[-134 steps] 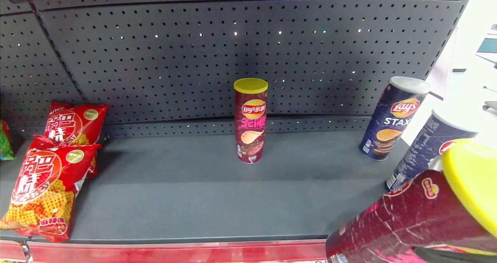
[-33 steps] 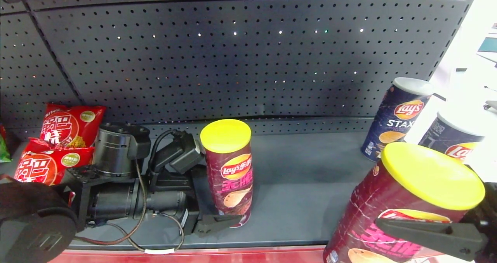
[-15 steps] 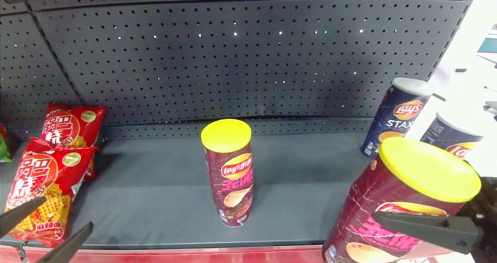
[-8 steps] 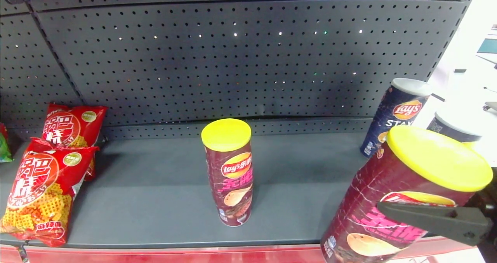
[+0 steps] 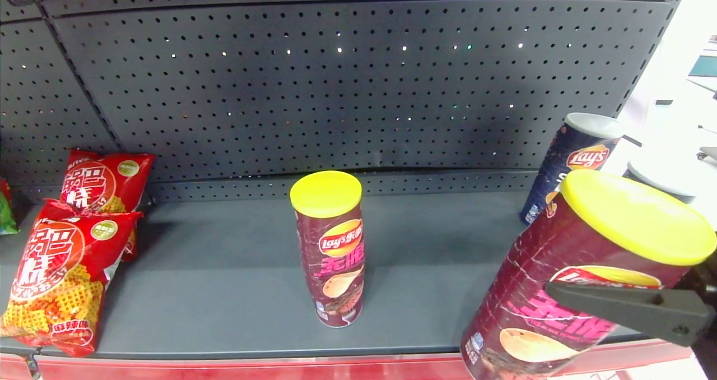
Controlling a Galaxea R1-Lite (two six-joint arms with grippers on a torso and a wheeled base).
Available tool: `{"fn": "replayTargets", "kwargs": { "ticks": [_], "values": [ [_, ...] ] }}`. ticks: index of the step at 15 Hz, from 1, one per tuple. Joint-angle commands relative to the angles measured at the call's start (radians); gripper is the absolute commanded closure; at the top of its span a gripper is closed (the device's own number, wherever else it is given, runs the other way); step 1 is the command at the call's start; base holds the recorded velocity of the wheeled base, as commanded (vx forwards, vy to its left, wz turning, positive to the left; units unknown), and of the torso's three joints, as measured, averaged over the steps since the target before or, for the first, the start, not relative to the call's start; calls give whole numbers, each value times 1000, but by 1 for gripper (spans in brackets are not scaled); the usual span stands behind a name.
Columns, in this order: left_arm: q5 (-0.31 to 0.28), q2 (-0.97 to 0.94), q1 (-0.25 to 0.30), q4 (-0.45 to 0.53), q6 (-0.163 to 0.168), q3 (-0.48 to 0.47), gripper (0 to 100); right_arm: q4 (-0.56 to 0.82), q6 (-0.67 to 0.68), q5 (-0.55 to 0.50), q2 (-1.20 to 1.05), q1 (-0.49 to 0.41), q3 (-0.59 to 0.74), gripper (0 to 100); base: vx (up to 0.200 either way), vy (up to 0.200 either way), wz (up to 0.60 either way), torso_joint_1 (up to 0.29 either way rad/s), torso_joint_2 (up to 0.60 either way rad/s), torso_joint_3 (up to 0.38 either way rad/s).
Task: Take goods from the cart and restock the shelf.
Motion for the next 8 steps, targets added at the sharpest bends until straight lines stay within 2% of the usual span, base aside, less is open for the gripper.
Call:
{"fn": "replayTargets", "kwargs": {
  "ticks": [1,2,3,4,5,6,8],
  "values": [
    [-42,-2,-84,-12,36,3,0,-1,-1,0,1,-1,-7,100,0,0,0,0,0,0],
    [-54,-2,-81,-24,39,4,0,-1,-1,0,2,-1,-10,100,0,0,0,0,0,0],
    [-33,-10,-78,-41,32,13,0,-1,0,0,1,-1,-12,100,0,0,0,0,0,0],
    [-14,-28,-51,-36,22,10,0,-1,-1,0,1,1,-12,100,0,0,0,0,0,0],
    [93,-68,-21,-36,10,26,0,-1,0,0,-1,-1,-13,100,0,0,0,0,0,0],
    [101,-69,-28,-36,4,26,0,-1,2,0,-1,-1,-13,100,0,0,0,0,0,0],
    [84,-76,-32,-35,13,26,0,-1,2,0,2,-1,-16,100,0,0,0,0,0,0]
  ]
}}
